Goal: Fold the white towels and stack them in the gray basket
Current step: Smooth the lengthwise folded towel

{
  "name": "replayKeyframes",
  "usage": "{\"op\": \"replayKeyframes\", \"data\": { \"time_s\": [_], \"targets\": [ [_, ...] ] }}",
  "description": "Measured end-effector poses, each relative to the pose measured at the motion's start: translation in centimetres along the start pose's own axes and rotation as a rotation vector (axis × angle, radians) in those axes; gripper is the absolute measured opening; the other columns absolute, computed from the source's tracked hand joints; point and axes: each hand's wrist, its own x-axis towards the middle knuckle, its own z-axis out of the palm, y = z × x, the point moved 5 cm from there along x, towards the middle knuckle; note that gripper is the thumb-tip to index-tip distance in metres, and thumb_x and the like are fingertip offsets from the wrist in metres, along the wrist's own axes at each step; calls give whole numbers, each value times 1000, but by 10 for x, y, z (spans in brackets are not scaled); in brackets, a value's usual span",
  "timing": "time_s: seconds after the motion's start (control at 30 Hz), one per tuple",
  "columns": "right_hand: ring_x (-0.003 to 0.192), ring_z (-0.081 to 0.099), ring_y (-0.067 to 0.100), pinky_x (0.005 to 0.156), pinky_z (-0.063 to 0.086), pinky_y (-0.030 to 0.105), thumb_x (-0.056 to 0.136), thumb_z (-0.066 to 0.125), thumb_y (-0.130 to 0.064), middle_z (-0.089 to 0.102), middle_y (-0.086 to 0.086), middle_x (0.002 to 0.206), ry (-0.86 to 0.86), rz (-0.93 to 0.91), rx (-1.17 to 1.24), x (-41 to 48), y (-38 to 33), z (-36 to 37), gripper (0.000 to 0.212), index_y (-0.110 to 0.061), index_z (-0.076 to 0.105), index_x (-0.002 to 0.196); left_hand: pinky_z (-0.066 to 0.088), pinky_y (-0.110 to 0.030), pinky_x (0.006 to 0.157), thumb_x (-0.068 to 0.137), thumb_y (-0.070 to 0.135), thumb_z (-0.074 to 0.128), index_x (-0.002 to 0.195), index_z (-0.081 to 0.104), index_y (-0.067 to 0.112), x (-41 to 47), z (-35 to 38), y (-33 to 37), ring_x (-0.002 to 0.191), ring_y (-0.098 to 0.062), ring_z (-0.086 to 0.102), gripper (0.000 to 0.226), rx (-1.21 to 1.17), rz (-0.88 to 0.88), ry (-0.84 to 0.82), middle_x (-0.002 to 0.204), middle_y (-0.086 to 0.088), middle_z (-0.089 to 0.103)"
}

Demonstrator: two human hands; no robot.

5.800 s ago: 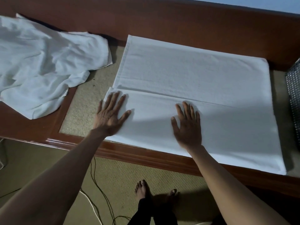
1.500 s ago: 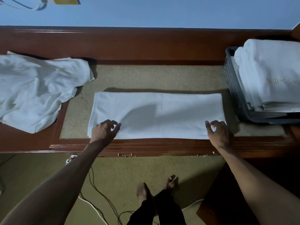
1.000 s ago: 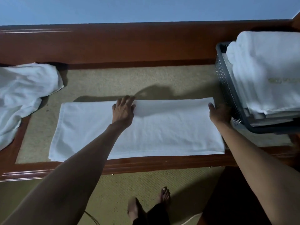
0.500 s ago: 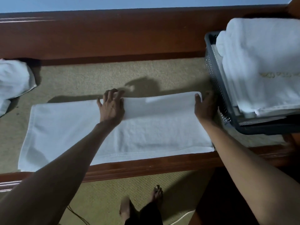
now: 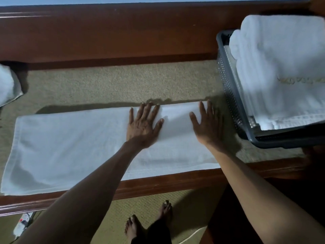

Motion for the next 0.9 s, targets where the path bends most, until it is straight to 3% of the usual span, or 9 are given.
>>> {"op": "replayKeyframes", "data": {
  "time_s": [0.1, 0.2, 0.27, 0.37, 0.53, 0.63, 0.77, 0.9],
  "targets": [
    [156, 4, 35, 126, 4, 54, 103, 15, -62, 9, 17, 169, 12, 75, 5, -2, 2, -7, 75, -17, 16, 162, -10, -52, 126, 104, 66, 4, 163, -6, 38, -2, -1, 2, 158, -16, -10, 66, 1, -14, 23, 172, 6, -6],
    [157, 1, 30, 127, 2, 50, 106, 17, -55, 5, 16, 169, 89, -175, -29, -21, -38, -13, 71, -11, 15, 162, -7, -52, 127, 105, 65, 7, 163, -3, 37, -2, -3, 2, 158, -15, -7, 65, -8, -11, 38, 173, 6, -3],
    [157, -4, 26, 127, -1, 47, 107, 18, -54, 1, 12, 170, 34, -328, 34, -44, -56, -3, 69, -14, 14, 163, -6, -52, 127, 106, 64, 9, 164, -2, 38, -4, -2, 2, 159, -15, -6, 65, -13, -5, 52, 173, 6, -2],
    [158, -4, 24, 127, 8, 51, 108, 19, -54, -1, 9, 171, -30, -427, -28, -76, -37, 12, 65, -22, 10, 164, -3, -53, 127, 106, 63, 10, 164, -2, 37, -4, -2, 1, 159, -15, -5, 64, -8, -3, 53, 173, 6, 0],
    [158, -4, 23, 127, 10, 51, 106, 14, -58, -2, 3, 171, -43, -378, -50, -77, 23, 0, 65, -29, 9, 163, -1, -53, 127, 105, 64, 8, 164, 3, 36, -3, -2, 2, 159, -14, -1, 66, -2, -13, 57, 173, 6, 6],
    [157, -5, 25, 127, 6, 52, 105, 12, -58, -2, 7, 171, 6, -216, -77, -69, 35, -9, 68, -22, 10, 163, -1, -53, 127, 105, 63, 9, 164, 5, 35, -4, -1, 3, 159, -16, 1, 66, 1, -28, 70, 172, 5, 7],
    [158, -2, 26, 128, -1, 45, 109, 23, -45, 3, 13, 170, 86, -234, 83, -56, -20, -15, 64, -9, 19, 161, -5, -56, 126, 105, 62, 8, 164, 1, 36, -3, -1, 4, 159, -18, -3, 65, 3, -31, 65, 173, 3, 1],
    [152, 26, 34, 124, 22, 52, 107, 35, -27, 32, 22, 161, 153, -253, 285, -42, -91, -1, 50, -4, 45, 150, -13, -57, 124, 108, 55, 12, 164, -1, 33, -23, -1, 8, 158, -21, -13, 62, -78, -83, 109, 172, 2, -12]
  ]
}}
